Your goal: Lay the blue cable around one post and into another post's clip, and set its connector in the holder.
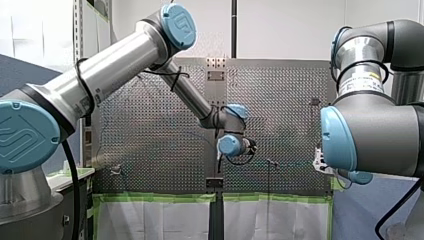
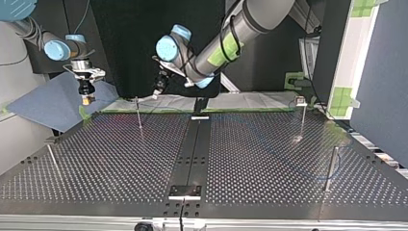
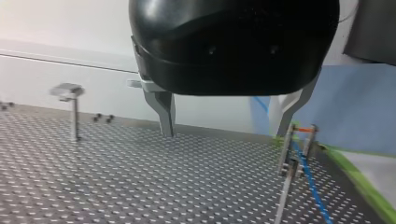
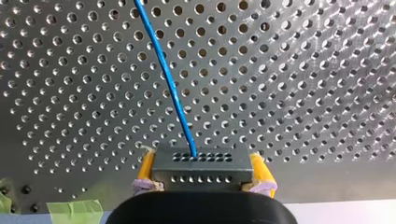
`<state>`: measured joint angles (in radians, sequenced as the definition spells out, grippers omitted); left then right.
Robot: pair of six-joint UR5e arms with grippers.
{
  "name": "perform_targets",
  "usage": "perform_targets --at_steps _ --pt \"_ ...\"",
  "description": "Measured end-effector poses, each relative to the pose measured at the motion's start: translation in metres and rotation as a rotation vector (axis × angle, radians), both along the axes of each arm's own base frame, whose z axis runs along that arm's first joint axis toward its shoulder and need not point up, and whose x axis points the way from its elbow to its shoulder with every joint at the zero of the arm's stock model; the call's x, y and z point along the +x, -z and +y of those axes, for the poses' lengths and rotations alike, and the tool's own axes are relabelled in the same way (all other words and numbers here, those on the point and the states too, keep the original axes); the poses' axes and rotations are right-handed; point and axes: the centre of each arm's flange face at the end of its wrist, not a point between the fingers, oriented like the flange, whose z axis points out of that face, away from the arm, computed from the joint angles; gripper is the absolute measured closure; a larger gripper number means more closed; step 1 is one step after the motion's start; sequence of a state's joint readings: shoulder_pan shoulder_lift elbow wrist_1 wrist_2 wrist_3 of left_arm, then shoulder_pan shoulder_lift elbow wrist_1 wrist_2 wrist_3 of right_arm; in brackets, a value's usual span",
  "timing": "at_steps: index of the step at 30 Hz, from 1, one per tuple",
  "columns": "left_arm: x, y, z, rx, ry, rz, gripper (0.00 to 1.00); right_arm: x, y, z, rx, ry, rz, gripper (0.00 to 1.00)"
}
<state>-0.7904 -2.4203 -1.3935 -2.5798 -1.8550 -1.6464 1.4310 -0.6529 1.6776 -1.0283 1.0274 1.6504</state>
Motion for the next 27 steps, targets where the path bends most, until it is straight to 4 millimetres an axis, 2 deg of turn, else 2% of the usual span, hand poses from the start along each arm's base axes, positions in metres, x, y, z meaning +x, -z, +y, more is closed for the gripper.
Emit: perform_targets --at_steps 13,27 --pt "-0.038 -0.033 0.017 0.009 0.022 0.013 0.00 0.002 0.001 0.001 0.008 -0.004 -0.004 1.00" --pt "-0.053 -0.068 0.054 -0.011 -0.047 -0.011 0.00 0.005 0.001 0.002 0.009 -0.009 -0.004 1.00"
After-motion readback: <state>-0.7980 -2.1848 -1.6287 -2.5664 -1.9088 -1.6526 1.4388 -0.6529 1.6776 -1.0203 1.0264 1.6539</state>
